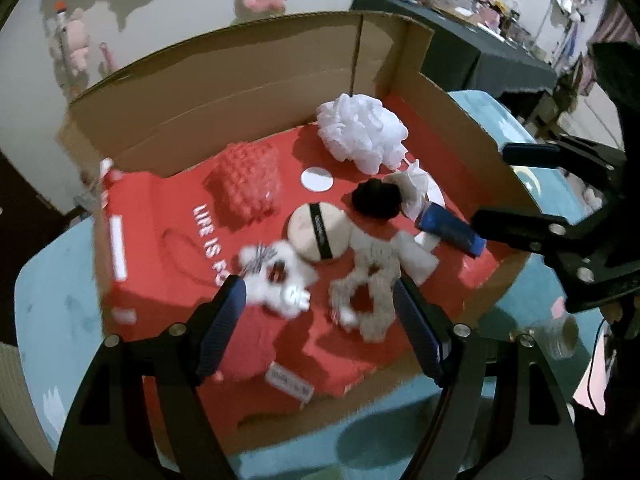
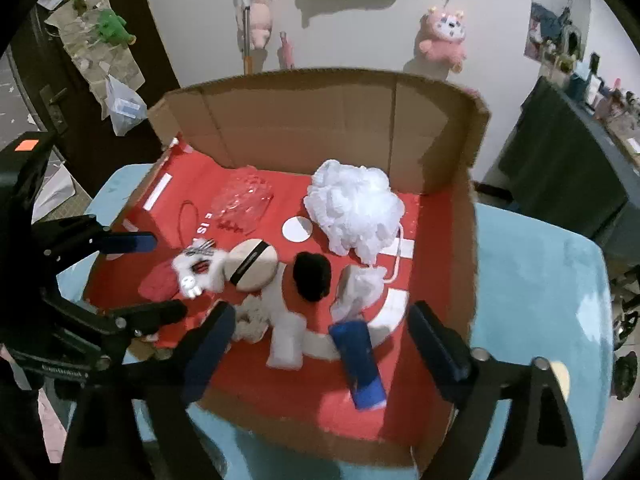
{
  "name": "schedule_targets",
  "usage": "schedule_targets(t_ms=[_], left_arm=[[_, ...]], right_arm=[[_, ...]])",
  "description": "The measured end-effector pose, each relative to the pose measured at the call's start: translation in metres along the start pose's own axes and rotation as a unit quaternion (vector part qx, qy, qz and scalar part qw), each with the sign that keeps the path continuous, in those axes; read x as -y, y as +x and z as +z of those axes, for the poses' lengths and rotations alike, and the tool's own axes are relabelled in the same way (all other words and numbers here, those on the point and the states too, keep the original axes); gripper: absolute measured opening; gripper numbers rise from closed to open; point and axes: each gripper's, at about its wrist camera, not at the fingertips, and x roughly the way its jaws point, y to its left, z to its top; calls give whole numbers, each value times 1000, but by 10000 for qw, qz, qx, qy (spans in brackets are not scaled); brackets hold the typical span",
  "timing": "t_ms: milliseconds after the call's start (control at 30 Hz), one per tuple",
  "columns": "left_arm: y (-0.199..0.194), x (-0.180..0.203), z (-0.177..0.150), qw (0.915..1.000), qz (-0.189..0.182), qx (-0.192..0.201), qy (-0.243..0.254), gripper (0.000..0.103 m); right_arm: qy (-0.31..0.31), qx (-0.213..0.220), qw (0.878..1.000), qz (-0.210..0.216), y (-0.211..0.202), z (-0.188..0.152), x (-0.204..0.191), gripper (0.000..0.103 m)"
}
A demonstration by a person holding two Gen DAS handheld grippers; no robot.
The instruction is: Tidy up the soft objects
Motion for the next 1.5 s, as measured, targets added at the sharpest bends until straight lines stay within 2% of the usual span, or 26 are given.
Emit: schedule_targets(t_ms=[167,433,667,800,933,1033,1500], left_arm=[[-18,1,-21,9993,-37,87,-350,75],[-23,-3,-47,9969,82,21,-785,75],[-18,1,-55,9959,164,55,-892,75],[-15,4,-57,9951,405,66,-904,75],[-11,2,-59,9943,443,41,-974,75],[-14,4,-60,9936,604,118,-947,75],[-5,2,-61,9909,757,-305,-1072,75]], right_arm=[[-64,174,9993,-311,-22,-19,-14,100],[135,132,9990,-402,-30,-41,-19,102],[310,83,9984,-470,-24,-54,-19,102],[360,28,9980,-522,-17,-57,-19,102],[389,-42,9977,-554,-10,-59,-19,102],[425,-91,9975,-563,-4,-61,-18,102],[529,-232,9965,-599,7,-67,-15,102]])
